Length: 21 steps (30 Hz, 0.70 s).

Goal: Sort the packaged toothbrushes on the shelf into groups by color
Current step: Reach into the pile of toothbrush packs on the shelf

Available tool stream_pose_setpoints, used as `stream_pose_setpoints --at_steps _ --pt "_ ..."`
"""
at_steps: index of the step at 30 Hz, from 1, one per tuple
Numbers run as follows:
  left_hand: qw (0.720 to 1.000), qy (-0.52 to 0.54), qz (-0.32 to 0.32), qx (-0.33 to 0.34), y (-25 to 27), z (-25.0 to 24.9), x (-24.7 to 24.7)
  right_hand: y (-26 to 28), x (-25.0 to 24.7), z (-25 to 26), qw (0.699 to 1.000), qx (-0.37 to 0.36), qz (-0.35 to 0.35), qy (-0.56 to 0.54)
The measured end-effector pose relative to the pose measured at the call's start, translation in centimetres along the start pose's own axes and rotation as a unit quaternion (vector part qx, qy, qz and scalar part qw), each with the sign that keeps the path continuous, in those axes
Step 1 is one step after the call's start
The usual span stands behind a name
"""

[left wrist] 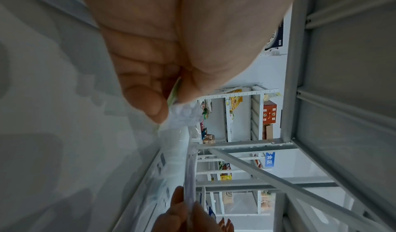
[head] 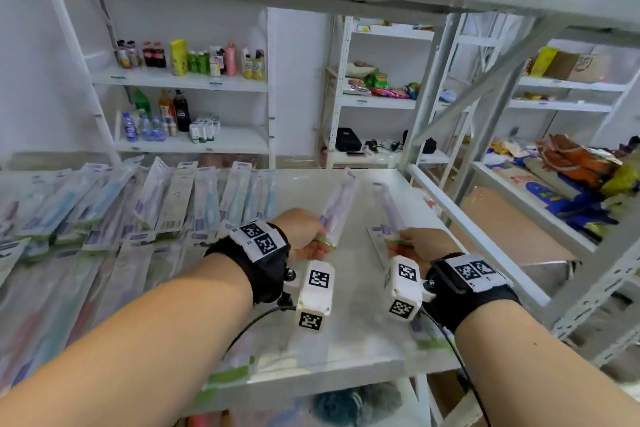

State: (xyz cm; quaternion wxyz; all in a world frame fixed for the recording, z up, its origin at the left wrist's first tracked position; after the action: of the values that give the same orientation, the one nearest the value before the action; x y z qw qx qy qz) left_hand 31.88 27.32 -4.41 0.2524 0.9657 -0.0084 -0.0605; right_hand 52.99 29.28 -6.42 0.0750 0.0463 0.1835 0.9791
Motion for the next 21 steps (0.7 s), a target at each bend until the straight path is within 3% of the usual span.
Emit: stream_pose_setpoints --at_steps 12,21 --pt "0.997 0.044 -0.060 0.010 -10.2 -3.8 2.6 -8.9 1.2 3.5 0.998 -0.022 0.042 0.047" --pt "0.998 0.036 -0.052 0.007 -11.5 -3.3 2.5 -10.5 1.8 3.1 0.995 -0.012 0.094 0.035"
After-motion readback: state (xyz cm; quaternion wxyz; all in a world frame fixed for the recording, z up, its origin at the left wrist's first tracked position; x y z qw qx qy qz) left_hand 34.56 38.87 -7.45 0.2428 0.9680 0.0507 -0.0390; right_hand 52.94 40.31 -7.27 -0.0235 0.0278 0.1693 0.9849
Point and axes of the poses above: each hand's wrist, its own y-axis away from the middle knuckle, its own x-axis out of the palm, z = x × y, the point moved 10 cm from there along -y, towards the middle knuckle, and after that the axes turned 6 degrees about -x, right-handed, at the moved point
